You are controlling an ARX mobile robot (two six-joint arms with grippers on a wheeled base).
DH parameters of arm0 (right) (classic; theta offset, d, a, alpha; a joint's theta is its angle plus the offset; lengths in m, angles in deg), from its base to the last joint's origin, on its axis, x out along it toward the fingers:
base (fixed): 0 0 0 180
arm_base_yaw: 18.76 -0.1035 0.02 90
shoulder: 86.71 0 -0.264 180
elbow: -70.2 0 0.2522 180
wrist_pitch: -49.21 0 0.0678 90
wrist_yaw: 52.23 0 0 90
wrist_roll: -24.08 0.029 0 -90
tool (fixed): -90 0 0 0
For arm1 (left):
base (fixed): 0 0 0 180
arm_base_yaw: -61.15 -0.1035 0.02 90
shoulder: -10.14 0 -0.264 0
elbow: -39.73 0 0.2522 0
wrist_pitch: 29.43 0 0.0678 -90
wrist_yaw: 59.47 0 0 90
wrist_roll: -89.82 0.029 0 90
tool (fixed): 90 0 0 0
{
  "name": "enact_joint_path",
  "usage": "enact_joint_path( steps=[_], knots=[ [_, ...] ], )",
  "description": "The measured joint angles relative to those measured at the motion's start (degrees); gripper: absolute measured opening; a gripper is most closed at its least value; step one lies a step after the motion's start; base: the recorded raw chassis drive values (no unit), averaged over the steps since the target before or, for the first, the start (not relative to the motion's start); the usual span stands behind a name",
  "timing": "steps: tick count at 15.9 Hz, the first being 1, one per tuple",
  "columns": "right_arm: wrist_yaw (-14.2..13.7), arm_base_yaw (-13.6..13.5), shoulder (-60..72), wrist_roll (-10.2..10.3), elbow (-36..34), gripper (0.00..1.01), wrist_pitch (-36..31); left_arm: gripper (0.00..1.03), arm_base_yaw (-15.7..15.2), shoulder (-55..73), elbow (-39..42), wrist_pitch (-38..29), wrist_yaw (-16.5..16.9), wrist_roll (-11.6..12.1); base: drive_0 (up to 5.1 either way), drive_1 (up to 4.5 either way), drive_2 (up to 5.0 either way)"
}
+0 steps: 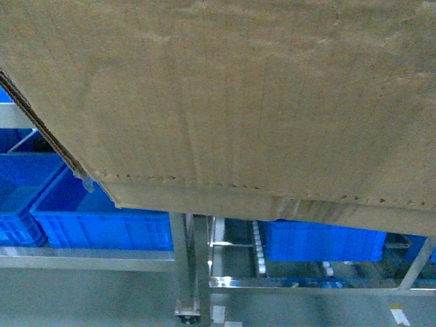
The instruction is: Sort boxes to right shelf from conveyor
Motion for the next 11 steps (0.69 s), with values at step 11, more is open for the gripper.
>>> enact_joint_path(
  steps=[11],
  knots=[
    [0.0,0.0,-0.11,0.0,0.0,0.02,0.0,0.04,0.0,0.02,0.0,-0.07,0.0,0.0,4.5,-2.02,-2.0]
  ],
)
